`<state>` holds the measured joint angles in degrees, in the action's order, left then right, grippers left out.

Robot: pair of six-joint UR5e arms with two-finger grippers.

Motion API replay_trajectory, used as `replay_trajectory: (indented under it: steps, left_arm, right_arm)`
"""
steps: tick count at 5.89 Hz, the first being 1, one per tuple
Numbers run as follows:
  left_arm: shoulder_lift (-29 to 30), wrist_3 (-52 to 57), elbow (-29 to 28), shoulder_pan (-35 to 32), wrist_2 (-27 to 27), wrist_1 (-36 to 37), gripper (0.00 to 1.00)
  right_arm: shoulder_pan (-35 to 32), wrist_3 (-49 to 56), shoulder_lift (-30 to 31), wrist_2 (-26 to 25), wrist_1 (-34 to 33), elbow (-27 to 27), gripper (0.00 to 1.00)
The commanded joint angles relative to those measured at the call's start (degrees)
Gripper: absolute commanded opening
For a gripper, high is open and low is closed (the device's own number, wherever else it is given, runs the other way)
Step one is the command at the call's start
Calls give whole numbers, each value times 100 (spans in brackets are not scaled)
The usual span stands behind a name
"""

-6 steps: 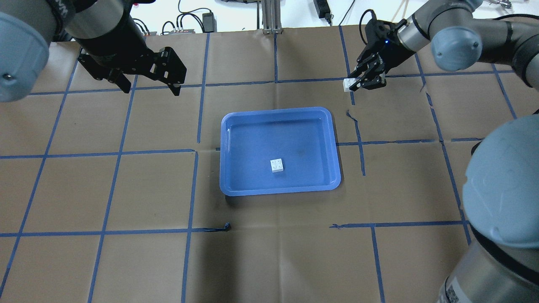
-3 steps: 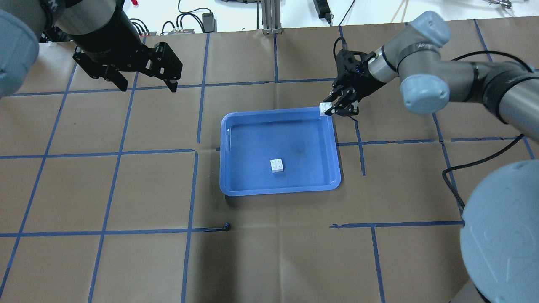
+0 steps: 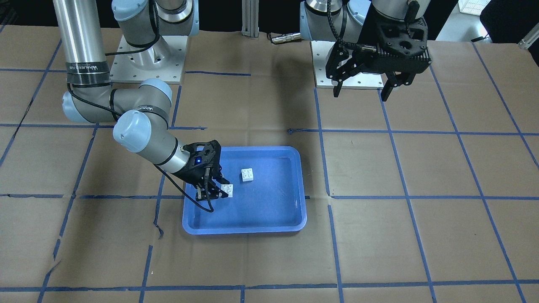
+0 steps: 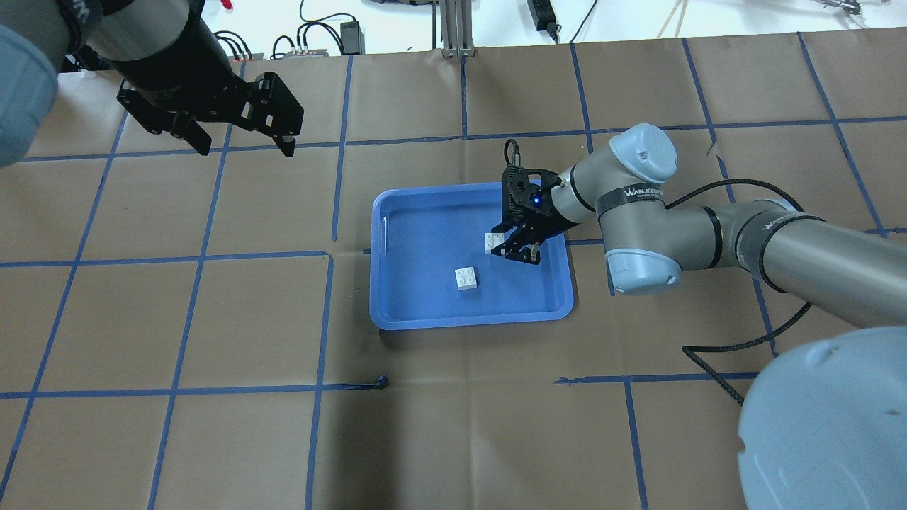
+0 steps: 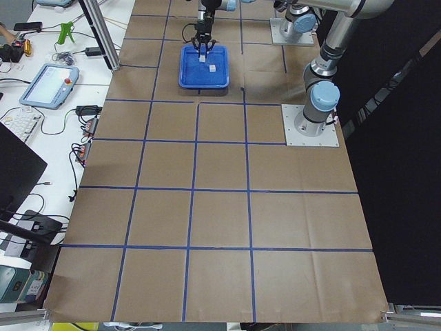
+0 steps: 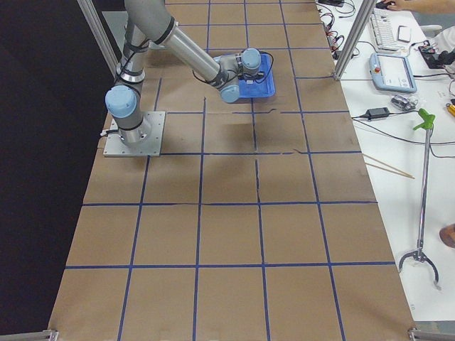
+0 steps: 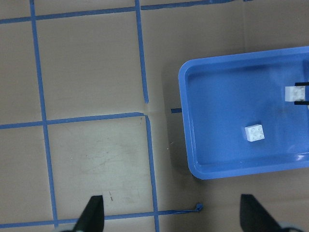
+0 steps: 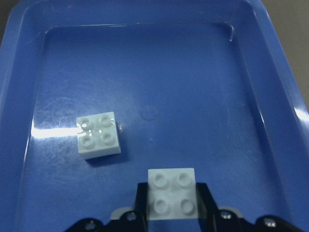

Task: Assemble white blocks and place on blue tray

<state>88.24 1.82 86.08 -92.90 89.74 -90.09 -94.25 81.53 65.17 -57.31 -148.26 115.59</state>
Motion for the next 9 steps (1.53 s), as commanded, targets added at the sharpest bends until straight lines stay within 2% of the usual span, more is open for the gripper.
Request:
replay_trajectory:
  steps: [1,9]
  left_arm:
    - [-9,2,5,0,8,0,99]
    - [17,20,22,-8,-18,44,99]
  right_arm:
    - [-32,-84,22,0,-482,418,28]
    - [-208,-243,163,9,-502,587,27]
